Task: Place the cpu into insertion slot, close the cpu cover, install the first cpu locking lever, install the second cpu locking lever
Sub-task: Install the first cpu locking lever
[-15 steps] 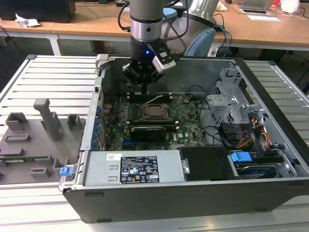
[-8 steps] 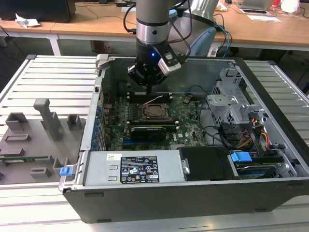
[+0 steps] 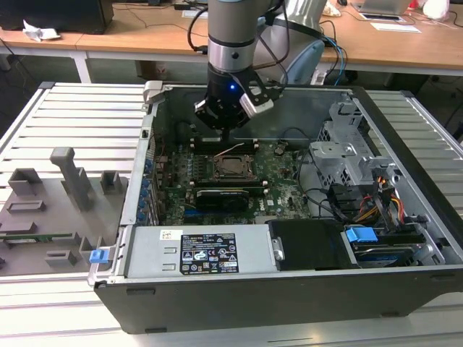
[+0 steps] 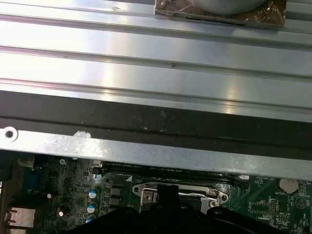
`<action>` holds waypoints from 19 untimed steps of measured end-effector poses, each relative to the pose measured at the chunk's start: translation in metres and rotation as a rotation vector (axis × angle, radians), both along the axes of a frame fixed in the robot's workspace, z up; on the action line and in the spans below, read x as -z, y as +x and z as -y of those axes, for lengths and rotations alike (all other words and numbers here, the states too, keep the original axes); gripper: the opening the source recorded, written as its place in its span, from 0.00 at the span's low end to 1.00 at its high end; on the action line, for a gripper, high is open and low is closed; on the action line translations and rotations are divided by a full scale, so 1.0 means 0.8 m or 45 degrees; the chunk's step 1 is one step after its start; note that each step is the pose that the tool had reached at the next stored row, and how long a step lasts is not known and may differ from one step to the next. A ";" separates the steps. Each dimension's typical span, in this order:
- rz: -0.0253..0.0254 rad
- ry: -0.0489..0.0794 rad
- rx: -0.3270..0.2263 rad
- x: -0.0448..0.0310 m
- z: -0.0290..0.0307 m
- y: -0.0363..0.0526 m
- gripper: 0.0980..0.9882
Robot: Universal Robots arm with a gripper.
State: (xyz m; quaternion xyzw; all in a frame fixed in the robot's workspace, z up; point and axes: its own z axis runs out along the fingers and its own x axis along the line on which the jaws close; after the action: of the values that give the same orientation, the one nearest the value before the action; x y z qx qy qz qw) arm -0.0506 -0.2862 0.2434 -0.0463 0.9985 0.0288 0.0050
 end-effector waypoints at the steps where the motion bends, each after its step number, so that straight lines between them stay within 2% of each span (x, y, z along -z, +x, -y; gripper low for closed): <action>1: 0.0001 0.000 0.000 0.0016 0.0000 0.002 0.01; 10: 0.0001 0.000 0.022 0.0158 -0.0009 0.012 0.01; 14: 0.0000 0.000 0.022 0.0183 -0.0014 0.017 0.01; 19: 0.0000 0.000 0.022 0.0227 -0.0067 0.022 0.01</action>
State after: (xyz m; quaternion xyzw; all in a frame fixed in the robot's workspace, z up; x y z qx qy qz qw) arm -0.0328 -0.2809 0.2252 -0.0379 0.9989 0.0287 0.0052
